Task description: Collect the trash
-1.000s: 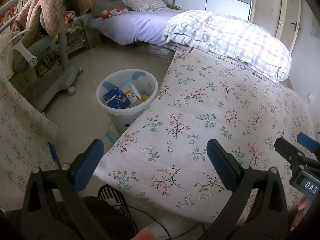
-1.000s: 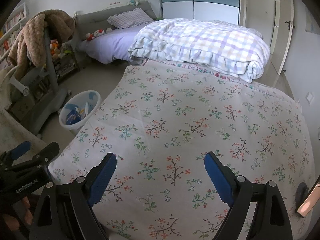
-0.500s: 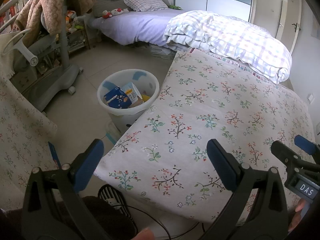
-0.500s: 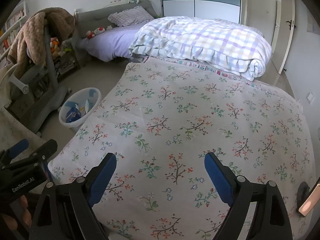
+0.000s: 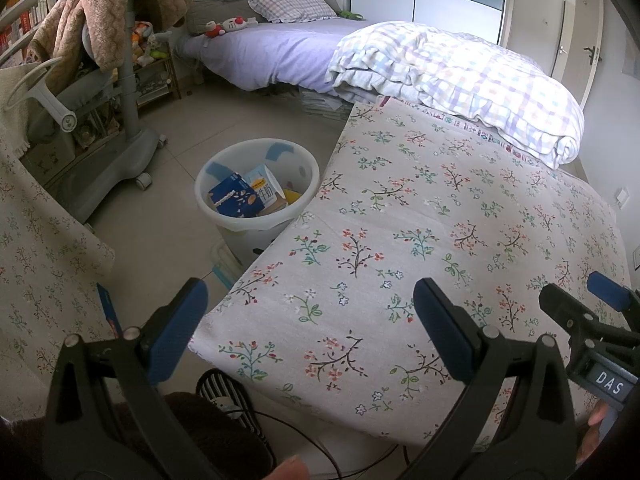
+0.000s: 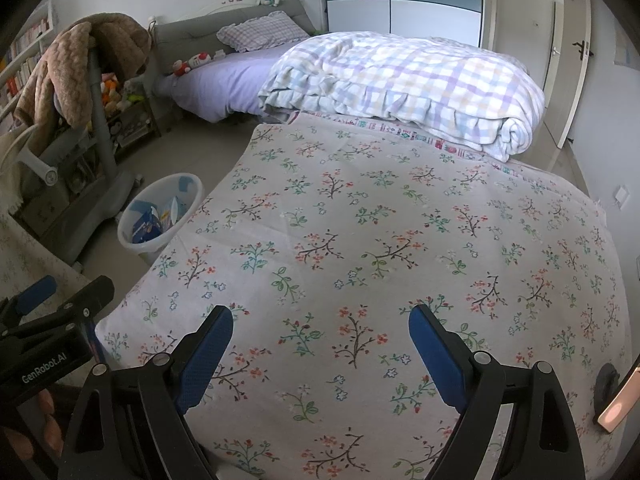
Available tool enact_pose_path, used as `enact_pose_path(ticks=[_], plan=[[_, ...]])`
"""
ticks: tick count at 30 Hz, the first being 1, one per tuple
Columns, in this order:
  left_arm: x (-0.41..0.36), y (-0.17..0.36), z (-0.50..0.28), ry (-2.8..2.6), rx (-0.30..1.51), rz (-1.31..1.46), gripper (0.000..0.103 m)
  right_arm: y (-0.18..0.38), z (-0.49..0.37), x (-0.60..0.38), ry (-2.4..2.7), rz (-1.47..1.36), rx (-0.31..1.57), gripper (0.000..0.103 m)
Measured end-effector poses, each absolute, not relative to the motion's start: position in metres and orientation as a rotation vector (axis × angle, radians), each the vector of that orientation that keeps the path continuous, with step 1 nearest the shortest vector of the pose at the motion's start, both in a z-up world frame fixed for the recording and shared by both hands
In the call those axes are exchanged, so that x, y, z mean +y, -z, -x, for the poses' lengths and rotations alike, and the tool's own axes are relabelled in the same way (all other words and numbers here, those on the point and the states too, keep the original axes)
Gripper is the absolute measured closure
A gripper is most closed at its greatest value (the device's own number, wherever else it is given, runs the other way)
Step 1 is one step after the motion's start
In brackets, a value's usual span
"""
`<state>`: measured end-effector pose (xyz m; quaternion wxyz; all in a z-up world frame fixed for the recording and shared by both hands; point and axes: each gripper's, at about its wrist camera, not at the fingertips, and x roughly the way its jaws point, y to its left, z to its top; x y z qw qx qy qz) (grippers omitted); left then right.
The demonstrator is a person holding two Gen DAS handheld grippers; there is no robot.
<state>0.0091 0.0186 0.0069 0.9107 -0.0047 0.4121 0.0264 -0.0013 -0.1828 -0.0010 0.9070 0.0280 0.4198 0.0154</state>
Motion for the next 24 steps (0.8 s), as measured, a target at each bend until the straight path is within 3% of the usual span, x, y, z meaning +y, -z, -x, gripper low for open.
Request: enact_pose_path(ticks=[24], plan=[[0.023,-0.009,-0.010,-0.072,0.858,0.013,0.001,0.013,-0.010,-0.185,-0.018,-0.055,0.864,0.012]])
